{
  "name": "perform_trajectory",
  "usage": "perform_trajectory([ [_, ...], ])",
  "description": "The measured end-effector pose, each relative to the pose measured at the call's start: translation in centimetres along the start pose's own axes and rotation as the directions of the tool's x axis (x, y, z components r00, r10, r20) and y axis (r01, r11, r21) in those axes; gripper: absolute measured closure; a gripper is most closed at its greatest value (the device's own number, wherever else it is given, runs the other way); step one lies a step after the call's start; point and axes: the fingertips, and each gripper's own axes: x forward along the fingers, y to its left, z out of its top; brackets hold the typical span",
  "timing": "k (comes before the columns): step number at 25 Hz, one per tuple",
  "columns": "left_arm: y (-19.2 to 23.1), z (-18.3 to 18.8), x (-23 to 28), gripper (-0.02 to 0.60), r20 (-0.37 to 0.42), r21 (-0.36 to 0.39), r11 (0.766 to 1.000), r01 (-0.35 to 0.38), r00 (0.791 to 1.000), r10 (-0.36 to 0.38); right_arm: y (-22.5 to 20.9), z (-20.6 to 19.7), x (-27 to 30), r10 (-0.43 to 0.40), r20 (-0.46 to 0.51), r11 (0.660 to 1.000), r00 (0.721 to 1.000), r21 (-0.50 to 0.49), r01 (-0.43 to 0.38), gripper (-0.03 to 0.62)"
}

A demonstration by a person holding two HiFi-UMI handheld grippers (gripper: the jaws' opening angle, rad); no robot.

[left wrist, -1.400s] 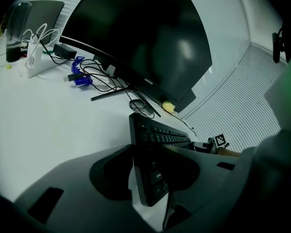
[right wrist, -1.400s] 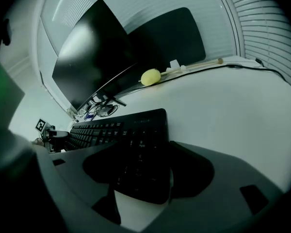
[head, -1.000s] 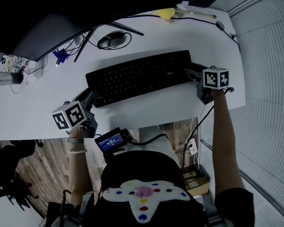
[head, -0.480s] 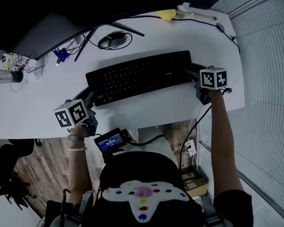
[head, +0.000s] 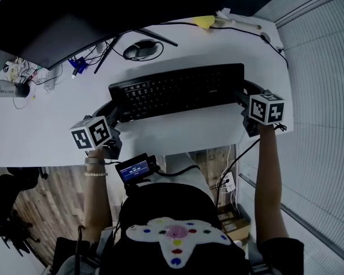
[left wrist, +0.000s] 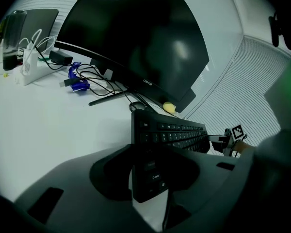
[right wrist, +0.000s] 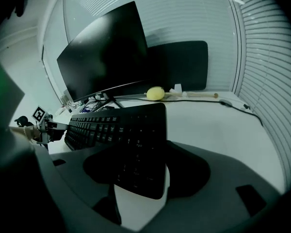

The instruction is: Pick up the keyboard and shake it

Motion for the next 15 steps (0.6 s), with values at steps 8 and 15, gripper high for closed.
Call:
perform_trajectory([
  [8,-2.0,1.8,0.4,0.437,0.085,-0.004,0.992,0.127,0.988,-0.126,1.7,4.6,-7.1,-0.155,0.126,0.979,0.98,-0.115,0.169,0.313],
  [15,-4.3,4.3,0.4,0.437,0.215,0.024,0.962,0.271,0.939,-0.27,4.5,9.2,-13.9,-0.278,0.268,0.915,0.922,-0.217,0.339,0.313],
])
